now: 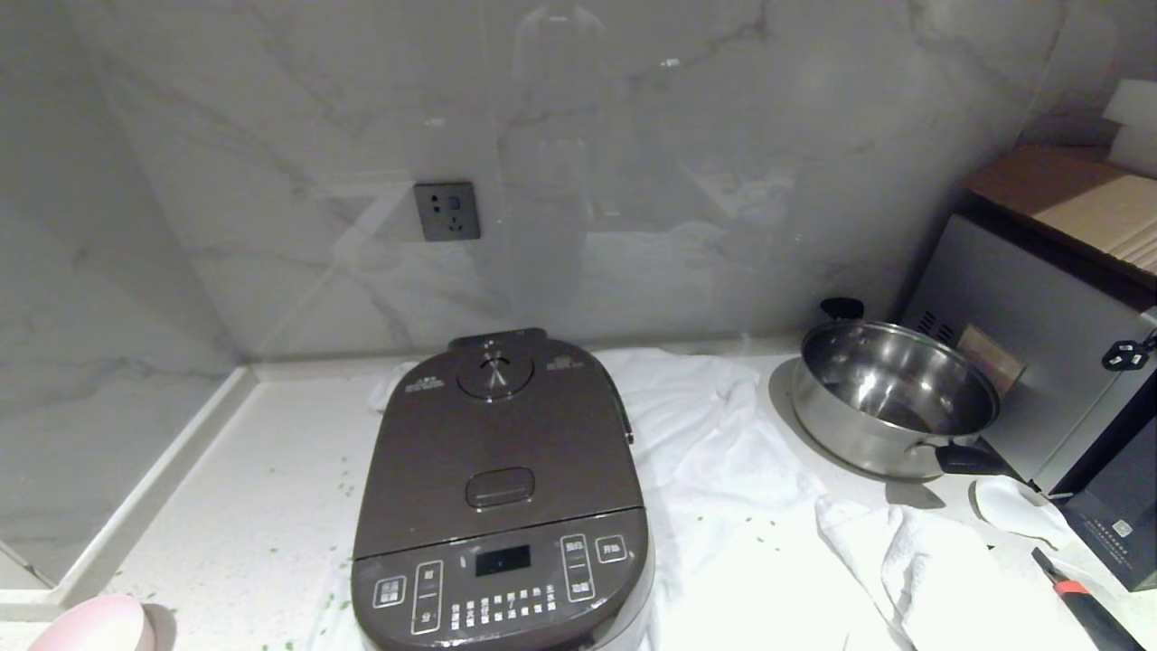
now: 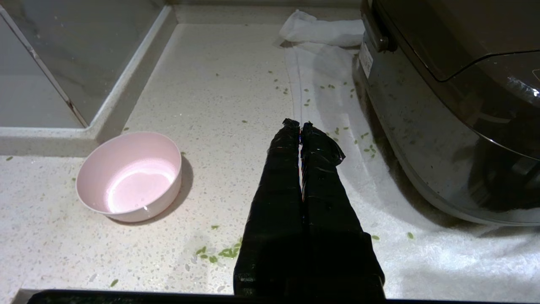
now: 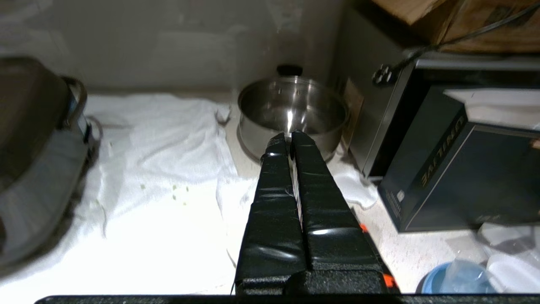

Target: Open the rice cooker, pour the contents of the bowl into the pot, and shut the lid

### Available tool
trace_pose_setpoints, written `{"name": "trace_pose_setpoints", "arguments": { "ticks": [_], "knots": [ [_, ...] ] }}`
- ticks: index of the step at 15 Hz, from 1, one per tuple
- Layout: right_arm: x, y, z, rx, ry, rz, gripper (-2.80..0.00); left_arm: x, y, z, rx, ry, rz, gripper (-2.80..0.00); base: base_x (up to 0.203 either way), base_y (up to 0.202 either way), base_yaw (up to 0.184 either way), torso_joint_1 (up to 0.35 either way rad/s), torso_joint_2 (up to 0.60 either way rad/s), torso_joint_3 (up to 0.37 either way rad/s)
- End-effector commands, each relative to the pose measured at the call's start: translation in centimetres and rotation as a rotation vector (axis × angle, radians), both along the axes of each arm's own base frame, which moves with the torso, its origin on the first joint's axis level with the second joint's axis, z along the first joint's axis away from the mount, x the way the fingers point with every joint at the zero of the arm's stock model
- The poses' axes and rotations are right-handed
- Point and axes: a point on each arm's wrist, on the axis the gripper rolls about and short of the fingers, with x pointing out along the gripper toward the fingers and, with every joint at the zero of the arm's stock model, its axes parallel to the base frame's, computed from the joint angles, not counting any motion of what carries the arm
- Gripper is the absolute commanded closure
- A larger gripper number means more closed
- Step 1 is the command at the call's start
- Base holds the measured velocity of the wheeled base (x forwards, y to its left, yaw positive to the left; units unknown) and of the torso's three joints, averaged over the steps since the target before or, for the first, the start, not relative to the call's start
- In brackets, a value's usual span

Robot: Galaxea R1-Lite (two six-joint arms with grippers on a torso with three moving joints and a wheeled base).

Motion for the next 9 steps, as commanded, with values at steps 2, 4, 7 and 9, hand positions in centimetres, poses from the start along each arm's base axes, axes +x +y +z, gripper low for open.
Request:
{"name": "trace_pose_setpoints", "arguments": {
  "ticks": [2,4,7,9],
  "knots": [
    [0.4,0.0,-6.0,-0.015,0.044,0.025,0.0,0.0,0.0,0.0,-0.001,-0.001,0.002,0.0,0.0,0.0,0.0,0.0,0.0,0.0],
    [1.8,0.1,-8.1,-0.065,0.06,0.054,0.0,0.0,0.0,0.0,-0.001,-0.001,0.002,0.0,0.0,0.0,0.0,0.0,0.0,0.0],
    [3.5,0.2,-11.6,-0.089,0.08,0.098,0.0,0.0,0.0,0.0,-0.001,-0.001,0.003,0.0,0.0,0.0,0.0,0.0,0.0,0.0],
    [3.5,0.2,-11.2,-0.044,0.047,0.105,0.0,0.0,0.0,0.0,-0.001,-0.001,0.003,0.0,0.0,0.0,0.0,0.0,0.0,0.0]
  ]
}}
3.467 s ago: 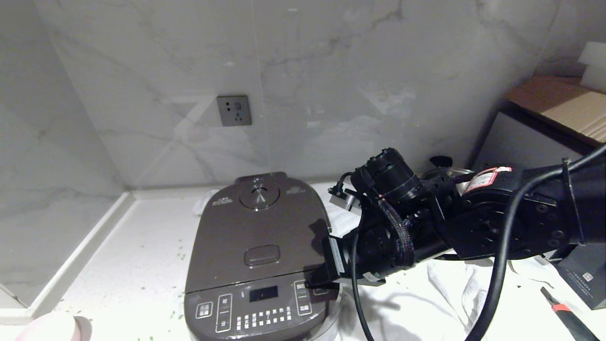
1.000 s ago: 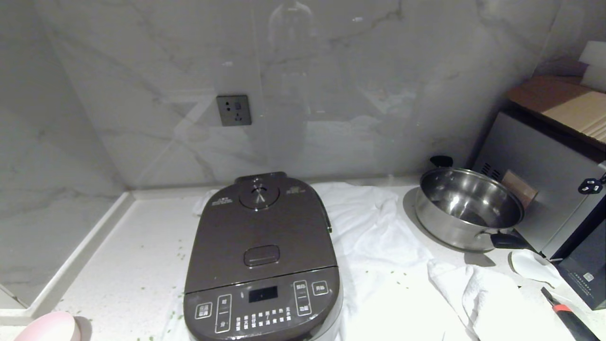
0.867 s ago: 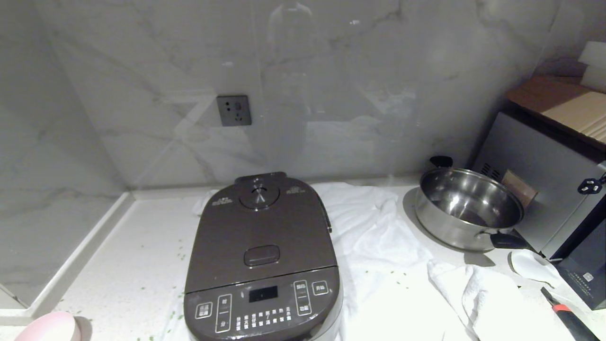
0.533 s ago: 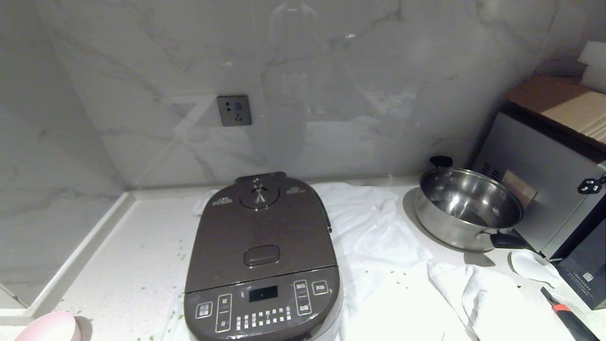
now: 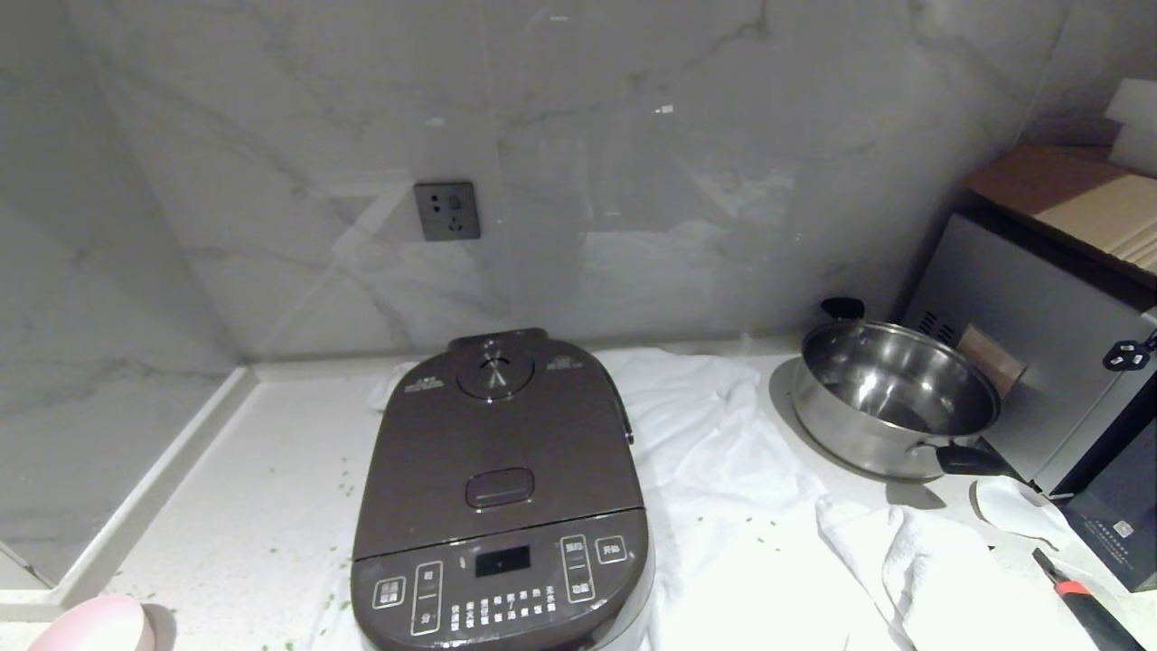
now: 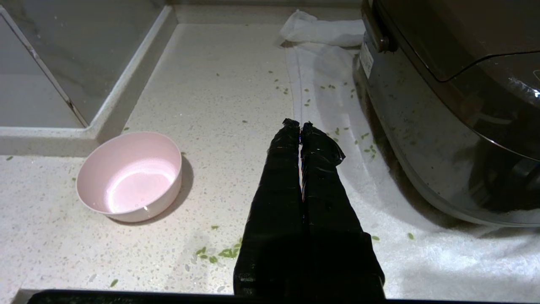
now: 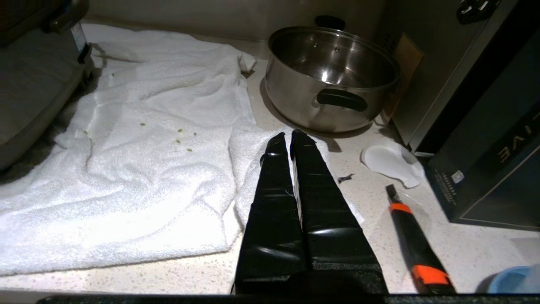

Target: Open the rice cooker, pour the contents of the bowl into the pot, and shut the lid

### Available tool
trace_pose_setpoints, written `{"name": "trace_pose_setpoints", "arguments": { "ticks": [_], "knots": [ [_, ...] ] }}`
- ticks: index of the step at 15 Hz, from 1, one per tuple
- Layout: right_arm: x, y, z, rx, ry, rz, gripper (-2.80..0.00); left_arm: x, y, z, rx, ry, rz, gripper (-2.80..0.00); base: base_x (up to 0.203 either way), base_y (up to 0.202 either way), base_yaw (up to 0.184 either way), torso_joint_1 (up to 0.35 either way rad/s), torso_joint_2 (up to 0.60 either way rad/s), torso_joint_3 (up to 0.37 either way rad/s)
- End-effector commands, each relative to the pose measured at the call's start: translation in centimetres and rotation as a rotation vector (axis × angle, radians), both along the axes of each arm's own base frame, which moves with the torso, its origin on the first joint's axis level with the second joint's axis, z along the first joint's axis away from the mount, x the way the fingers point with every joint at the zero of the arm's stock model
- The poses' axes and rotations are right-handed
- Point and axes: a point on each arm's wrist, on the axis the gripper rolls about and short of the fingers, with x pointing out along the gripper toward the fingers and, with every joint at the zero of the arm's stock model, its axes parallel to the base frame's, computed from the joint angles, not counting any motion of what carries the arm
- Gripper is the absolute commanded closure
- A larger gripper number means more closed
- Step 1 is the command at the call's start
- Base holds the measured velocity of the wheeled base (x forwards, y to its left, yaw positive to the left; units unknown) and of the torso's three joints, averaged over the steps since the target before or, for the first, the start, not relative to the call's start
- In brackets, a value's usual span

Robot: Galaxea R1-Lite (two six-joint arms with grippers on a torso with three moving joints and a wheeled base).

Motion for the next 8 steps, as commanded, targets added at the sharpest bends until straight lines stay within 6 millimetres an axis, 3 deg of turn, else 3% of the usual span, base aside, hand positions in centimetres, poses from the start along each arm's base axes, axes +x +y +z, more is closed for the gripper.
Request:
{"name": "trace_pose_setpoints", "arguments": {
  "ticks": [1,8],
  "knots": [
    [0.12,-0.01,-0.39,0.035,0.007,0.002,0.0,-0.02,0.0,-0.02,0.0,0.0,-0.001,0.0,0.0,0.0,0.0,0.0,0.0,0.0],
    [0.12,-0.01,-0.37,0.039,0.006,-0.001,0.0,-0.03,-0.01,-0.02,0.001,-0.002,-0.003,0.0,0.0,0.0,0.0,0.0,0.0,0.0]
  ]
}}
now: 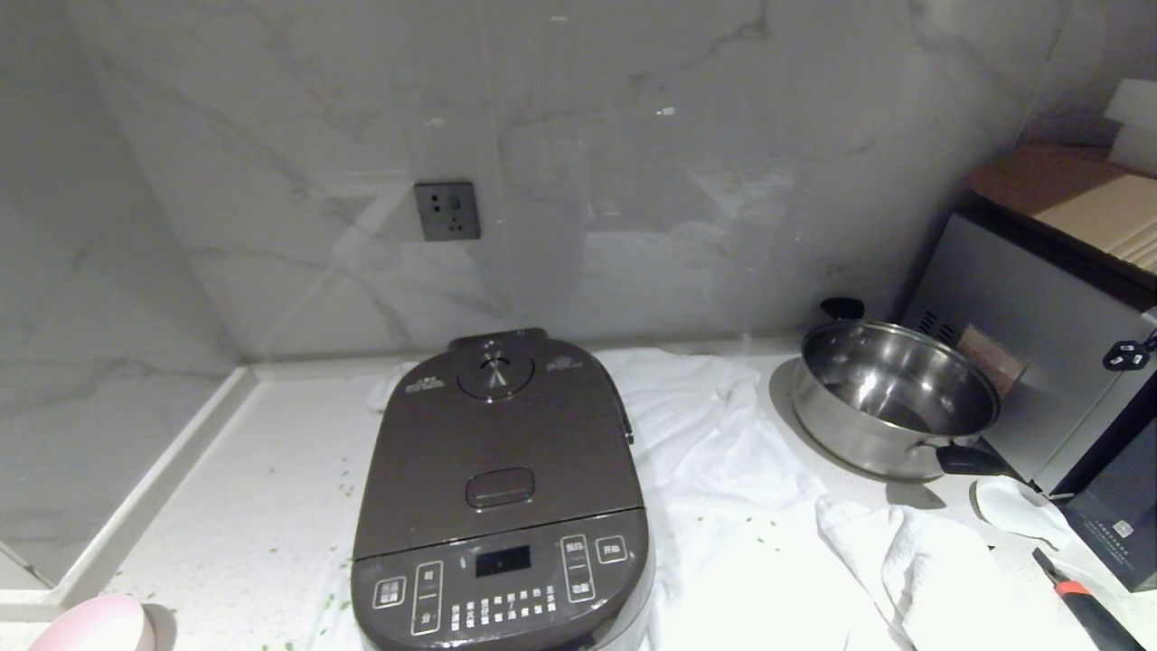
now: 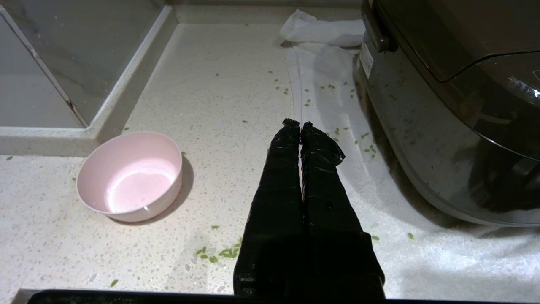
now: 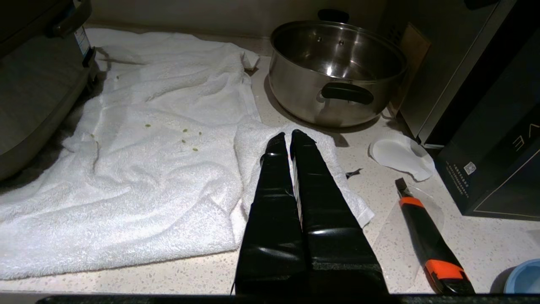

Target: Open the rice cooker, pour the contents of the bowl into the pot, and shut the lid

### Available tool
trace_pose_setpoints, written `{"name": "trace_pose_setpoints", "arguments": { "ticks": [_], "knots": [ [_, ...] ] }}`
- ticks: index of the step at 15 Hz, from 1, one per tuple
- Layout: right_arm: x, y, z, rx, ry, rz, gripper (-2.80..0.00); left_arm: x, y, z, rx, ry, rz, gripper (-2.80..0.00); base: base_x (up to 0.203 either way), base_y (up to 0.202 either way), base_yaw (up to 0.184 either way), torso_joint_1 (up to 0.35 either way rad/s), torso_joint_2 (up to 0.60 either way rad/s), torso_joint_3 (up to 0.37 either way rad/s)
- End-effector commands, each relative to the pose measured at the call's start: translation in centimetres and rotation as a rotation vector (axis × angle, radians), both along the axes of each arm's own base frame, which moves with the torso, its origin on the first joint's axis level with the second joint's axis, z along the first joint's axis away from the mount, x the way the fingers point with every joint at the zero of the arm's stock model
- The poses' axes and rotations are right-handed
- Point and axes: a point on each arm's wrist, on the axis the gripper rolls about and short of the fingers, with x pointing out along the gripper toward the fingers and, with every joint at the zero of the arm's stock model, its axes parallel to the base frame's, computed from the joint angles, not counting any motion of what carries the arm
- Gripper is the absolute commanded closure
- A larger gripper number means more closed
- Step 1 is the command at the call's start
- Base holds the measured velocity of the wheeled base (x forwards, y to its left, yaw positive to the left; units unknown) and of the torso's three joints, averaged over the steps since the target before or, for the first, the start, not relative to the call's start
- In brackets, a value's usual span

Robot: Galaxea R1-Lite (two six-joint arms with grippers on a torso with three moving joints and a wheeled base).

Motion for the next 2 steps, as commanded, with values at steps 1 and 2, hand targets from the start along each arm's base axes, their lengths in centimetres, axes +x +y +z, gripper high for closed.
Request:
{"name": "trace_pose_setpoints", "arguments": {
  "ticks": [1,2],
  "knots": [
    [0.0,0.0,0.0,0.01,0.0,-0.001,0.0,-0.02,0.0,-0.02,0.001,-0.001,-0.001,0.0,0.0,0.0,0.0,0.0,0.0,0.0],
    [0.0,-0.01,0.0,0.021,0.001,-0.005,0.0,-0.02,0.0,-0.02,0.004,-0.002,-0.002,0.0,0.0,0.0,0.0,0.0,0.0,0.0]
  ]
}}
